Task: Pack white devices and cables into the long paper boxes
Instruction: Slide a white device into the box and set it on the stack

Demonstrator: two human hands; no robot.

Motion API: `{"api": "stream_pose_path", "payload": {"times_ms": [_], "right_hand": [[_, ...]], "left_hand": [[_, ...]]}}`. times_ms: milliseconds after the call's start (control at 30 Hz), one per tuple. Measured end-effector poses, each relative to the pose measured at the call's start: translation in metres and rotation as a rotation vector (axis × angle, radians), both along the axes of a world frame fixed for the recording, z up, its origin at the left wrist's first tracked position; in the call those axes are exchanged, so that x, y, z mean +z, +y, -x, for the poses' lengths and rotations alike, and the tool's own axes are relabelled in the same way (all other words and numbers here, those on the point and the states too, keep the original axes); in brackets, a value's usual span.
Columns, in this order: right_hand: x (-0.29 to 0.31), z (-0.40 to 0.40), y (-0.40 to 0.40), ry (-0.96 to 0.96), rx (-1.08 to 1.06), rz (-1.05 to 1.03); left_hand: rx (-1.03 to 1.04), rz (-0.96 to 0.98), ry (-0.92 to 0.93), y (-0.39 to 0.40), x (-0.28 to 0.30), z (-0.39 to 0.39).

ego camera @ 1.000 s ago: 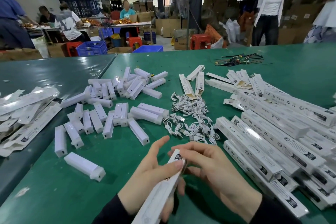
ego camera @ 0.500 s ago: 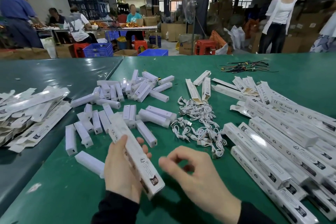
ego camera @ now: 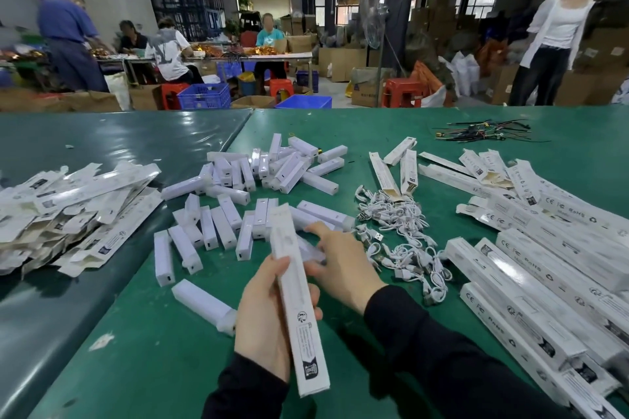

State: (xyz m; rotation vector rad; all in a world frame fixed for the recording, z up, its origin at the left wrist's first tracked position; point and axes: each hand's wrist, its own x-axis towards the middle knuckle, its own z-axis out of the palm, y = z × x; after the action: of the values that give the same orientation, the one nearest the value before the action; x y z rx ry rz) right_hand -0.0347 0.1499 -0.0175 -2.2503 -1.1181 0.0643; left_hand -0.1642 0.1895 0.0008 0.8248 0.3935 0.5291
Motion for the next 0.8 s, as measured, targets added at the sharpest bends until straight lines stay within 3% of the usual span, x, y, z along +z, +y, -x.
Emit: {"api": "stream_pose_path", "payload": {"times_ms": [67,167,267,367,500,633,800], "right_hand": [[0.007,-0.005,-0.012,0.326,-0.036,-0.18],[0.022,-0.006,-0.043,1.101,0.006,-0.576],[0.031,-0.006,-0.083,1.399,0.067,-0.712],[0.037,-0.004,-0.111,1.384,0.07,-0.733],[0.047,-0.003,-0.128,1.072,0.085,-0.622],[0.051,-0.002,-0.133,0.86,-0.032,-0.686],[0.049,-0.002,-0.132,0.865,-0.196,-0.789]], "left_hand": [[-0.02,-0.028,-0.008,0.002,-0.002,0.0],[-0.087,-0.076,-0.03,0.003,-0.003,0.002],[-0.233,-0.095,-0.055,-0.001,-0.001,0.001],[-0.411,-0.128,-0.073,-0.005,0.002,-0.006],[-0.639,-0.212,-0.101,-0.013,0.003,-0.006],[-0.836,-0.111,-0.194,-0.02,0.003,-0.002],[-0.86,-0.063,-0.192,-0.03,0.002,-0.001]]}}
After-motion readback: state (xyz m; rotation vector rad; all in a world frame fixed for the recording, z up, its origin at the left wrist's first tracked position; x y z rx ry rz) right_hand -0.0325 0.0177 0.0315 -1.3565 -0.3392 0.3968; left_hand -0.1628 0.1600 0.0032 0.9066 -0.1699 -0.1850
